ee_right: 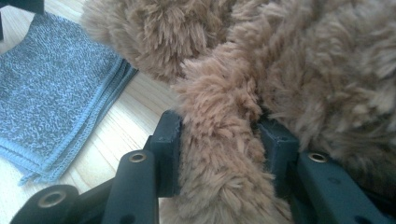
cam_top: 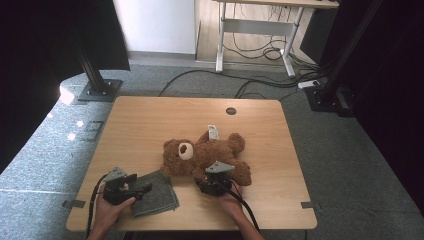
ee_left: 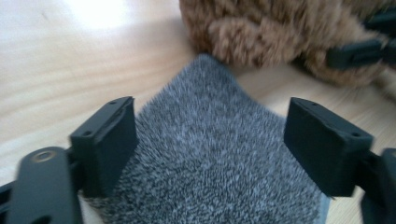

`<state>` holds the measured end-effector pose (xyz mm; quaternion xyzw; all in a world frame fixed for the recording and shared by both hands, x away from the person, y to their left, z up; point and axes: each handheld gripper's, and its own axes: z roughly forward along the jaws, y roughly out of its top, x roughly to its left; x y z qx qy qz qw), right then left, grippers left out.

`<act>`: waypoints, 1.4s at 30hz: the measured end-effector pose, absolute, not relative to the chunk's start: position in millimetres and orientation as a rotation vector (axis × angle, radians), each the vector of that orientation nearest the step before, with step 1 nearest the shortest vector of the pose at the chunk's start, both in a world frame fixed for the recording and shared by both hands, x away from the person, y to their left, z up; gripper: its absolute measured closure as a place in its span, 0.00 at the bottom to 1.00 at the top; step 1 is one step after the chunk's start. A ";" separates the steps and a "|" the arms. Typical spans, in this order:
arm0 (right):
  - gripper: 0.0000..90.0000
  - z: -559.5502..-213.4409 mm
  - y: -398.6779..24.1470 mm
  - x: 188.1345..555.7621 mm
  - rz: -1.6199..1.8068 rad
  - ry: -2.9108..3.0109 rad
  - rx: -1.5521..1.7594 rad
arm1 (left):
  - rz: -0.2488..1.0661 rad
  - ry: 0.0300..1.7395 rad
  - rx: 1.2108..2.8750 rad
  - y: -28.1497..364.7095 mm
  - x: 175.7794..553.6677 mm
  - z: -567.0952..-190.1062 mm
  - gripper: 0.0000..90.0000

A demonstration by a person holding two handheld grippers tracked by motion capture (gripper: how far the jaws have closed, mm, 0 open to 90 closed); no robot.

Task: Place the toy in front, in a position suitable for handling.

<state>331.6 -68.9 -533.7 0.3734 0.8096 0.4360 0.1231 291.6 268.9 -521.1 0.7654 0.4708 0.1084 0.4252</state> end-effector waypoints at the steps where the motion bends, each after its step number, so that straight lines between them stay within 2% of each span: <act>1: 0.63 -533.9 -69.0 331.5 1.271 2.362 1.088 | 0.276 1.184 1.940 266.7 292.4 -522.7 0.16; 5: 0.63 -533.8 -71.2 331.4 1.281 2.362 1.098 | 0.291 1.221 1.997 261.8 294.6 -526.7 0.14; 7: 0.62 -533.5 -71.7 331.3 1.283 2.364 1.107 | 0.295 1.247 2.029 259.4 296.6 -530.7 0.09; 11: 0.62 -533.9 -71.0 330.8 1.279 2.361 1.102 | 0.323 1.277 2.045 257.2 298.1 -532.7 0.06; 15: 0.62 -534.4 -70.9 330.6 1.277 2.360 1.106 | 0.342 1.287 2.105 253.8 300.2 -537.6 0.07; 19: 0.62 -534.8 -70.6 330.3 1.275 2.360 1.108 | 0.425 1.296 2.174 242.8 298.1 -537.9 0.11; 23: 0.62 -535.0 -70.2 330.0 1.274 2.361 1.109 | 0.425 1.293 2.168 244.7 296.8 -535.2 0.24; 26: 0.62 -534.5 -69.8 329.8 1.275 2.361 1.111 | 0.413 1.230 2.154 245.7 294.4 -535.1 0.48; 29: 0.60 -533.1 -69.7 329.3 1.275 2.357 1.113 | 0.383 1.207 2.151 246.2 294.6 -534.4 0.64; 31: 0.59 -530.4 -70.0 328.4 1.280 2.347 1.109 | 0.356 1.213 2.133 249.0 296.2 -534.3 0.71; 36: 0.52 -515.8 -72.6 322.5 1.298 2.304 1.080 | 0.255 1.228 2.066 260.6 300.2 -533.6 0.81; 42: 0.44 -484.8 -78.8 314.1 1.301 2.219 1.002 | 0.182 1.199 1.988 271.5 297.9 -527.1 0.84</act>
